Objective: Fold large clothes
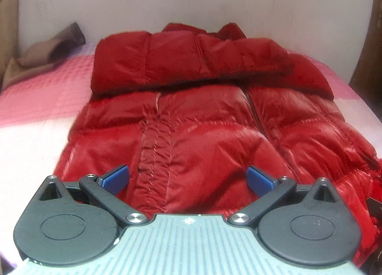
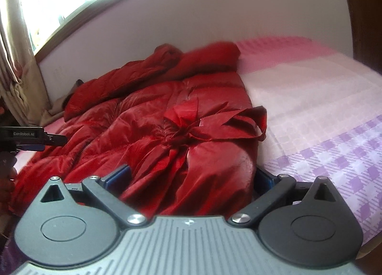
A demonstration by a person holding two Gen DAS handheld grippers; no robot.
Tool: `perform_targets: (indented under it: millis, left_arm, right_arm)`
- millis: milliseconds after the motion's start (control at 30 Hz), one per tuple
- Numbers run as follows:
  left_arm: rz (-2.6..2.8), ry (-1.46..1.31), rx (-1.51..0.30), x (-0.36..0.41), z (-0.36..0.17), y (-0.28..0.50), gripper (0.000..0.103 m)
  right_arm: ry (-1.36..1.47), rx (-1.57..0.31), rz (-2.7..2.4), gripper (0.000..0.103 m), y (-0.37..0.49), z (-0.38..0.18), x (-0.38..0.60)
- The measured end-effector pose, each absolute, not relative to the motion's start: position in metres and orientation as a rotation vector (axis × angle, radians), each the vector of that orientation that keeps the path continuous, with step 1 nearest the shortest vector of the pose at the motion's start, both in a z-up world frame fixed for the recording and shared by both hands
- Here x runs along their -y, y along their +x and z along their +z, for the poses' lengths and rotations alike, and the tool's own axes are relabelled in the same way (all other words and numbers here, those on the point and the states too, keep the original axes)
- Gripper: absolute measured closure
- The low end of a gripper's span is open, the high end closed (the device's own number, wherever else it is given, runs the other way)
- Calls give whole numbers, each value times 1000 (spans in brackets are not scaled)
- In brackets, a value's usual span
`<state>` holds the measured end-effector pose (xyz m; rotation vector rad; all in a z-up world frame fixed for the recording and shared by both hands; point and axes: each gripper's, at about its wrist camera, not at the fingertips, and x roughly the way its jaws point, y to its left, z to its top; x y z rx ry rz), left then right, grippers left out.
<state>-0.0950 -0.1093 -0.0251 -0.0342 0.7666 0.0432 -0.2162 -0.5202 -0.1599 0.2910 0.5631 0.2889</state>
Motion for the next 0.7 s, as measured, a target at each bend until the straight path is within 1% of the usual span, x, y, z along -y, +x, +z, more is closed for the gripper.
perform_targets:
  millis: [133,333,467,567,700]
  left_arm:
    - [39,-56,-766,106,-28,-96,0]
    - [39,-69,-753,103,-29,-101,0]
    - [29,-79,-690,96,-27,-117,0]
    - [-1,-176,-669,78,-27,-127,0]
    - [3,-405,-606,44,-30,-150,0]
  right_arm:
    - [271,-529,267,0,-220,-163,514]
    - [346,-518,278,0,-221,-163,525]
    - [337,-522,290,0,-220,-163,526]
    - [342,-520,305,0,-222,-164,529]
    - [318,-519,299,0,-226,-164,526]
